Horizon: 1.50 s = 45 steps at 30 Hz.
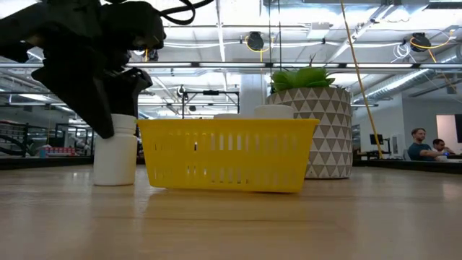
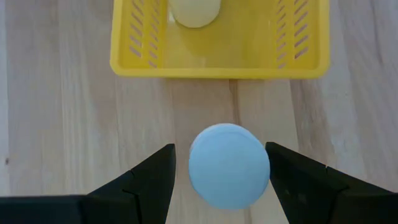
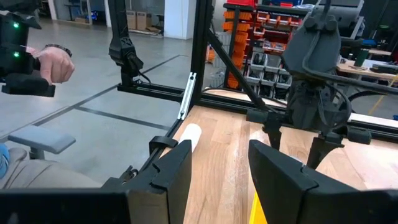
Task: Pick and place pill bottles into a basket
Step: Put the top white pill bottle into the yellow bin
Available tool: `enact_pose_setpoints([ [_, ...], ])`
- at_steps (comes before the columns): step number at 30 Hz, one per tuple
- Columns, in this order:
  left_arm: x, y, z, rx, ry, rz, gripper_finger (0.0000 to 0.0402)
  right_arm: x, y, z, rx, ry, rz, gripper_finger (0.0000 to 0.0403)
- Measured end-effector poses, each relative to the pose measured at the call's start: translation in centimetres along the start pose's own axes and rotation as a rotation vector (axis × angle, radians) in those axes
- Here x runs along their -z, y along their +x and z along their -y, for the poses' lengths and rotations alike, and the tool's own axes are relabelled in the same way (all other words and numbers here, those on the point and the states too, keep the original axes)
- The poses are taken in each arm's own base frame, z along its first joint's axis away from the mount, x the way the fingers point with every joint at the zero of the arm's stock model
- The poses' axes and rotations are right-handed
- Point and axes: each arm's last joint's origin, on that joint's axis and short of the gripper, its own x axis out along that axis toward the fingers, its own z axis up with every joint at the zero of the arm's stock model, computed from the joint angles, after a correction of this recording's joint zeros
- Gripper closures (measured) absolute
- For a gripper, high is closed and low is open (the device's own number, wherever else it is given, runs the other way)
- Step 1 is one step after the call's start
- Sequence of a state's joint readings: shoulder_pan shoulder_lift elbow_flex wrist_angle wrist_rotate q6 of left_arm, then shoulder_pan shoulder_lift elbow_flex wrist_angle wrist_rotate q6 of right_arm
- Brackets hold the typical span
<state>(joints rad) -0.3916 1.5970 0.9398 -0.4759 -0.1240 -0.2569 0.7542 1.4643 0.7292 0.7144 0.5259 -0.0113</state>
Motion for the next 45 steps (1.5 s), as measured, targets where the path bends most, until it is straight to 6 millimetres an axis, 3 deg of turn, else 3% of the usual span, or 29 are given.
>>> enact_pose_setpoints([
  [3, -0.1, 0.0, 0.0, 0.001, 0.002, 0.007, 0.0167, 0.0, 0.0, 0.0, 0.001, 0.0, 0.0, 0.0252],
  [9, -0.1, -0.4, -0.1, 0.015, -0.002, 0.013, 0.0239, 0.0, 0.0, 0.0, 0.001, 0.0, 0.0, 0.0252],
  [28, -0.5, -0.5, -1.6, 0.056, -0.035, 0.008, 0.0239, 0.2, 0.0, 0.0, 0.001, -0.009, -0.014, 0.0252],
  [35, -0.8, -1.8, -1.8, 0.056, -0.029, 0.03, 0.0239, 0.2, 0.0, 0.0, 0.002, -0.01, -0.015, 0.0252],
  [45, -4.2, -5.4, -1.7, 0.019, 0.037, 0.083, 0.0238, 0.2, 0.0, 0.0, 0.002, -0.013, -0.02, 0.0252],
])
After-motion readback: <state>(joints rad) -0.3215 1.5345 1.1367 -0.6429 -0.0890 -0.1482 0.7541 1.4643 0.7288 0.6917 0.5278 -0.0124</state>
